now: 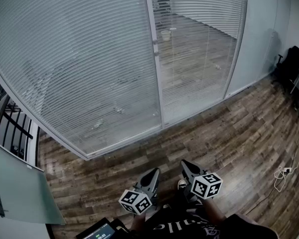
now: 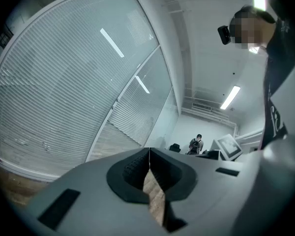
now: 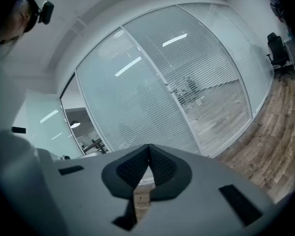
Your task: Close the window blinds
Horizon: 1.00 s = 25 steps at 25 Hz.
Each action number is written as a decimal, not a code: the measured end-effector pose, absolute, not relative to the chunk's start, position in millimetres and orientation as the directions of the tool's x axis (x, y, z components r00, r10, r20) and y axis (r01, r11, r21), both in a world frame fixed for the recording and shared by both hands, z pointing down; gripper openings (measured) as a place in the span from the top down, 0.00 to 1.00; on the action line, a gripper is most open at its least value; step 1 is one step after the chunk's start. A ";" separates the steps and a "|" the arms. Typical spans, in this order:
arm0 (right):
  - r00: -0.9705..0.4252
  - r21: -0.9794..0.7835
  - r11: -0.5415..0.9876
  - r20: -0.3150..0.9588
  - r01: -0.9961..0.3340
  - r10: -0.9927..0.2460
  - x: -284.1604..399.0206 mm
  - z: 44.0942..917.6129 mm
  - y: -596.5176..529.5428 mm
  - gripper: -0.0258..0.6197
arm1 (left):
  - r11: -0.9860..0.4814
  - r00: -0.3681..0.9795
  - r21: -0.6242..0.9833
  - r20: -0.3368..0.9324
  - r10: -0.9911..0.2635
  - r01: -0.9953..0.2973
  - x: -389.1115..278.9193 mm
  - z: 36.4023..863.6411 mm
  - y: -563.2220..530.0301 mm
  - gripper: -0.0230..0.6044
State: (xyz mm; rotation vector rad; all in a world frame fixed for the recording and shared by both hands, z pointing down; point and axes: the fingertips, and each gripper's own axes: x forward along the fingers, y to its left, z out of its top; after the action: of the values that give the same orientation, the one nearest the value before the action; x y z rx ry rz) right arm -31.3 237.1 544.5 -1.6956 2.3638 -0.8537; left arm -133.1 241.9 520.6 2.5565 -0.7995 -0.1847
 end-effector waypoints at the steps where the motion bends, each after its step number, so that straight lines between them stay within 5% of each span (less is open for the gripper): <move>1: -0.372 -0.504 0.218 0.227 -0.836 -0.900 -30.6 545.6 229.6 0.93 | -0.728 0.822 0.458 0.012 -0.569 -0.510 -132.0 521.7 234.4 0.95; 25: -0.452 -0.457 0.354 0.124 -0.816 -0.883 106.6 498.1 -156.1 0.93 | -0.672 0.744 0.400 0.039 -0.667 -0.623 7.3 501.5 -92.8 0.95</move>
State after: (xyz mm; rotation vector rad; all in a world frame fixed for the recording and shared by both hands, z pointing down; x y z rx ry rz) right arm 106.6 -156.1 498.1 -1.5580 2.4637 -0.7011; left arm 7.3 -92.8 501.5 2.5545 -0.9883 -0.1547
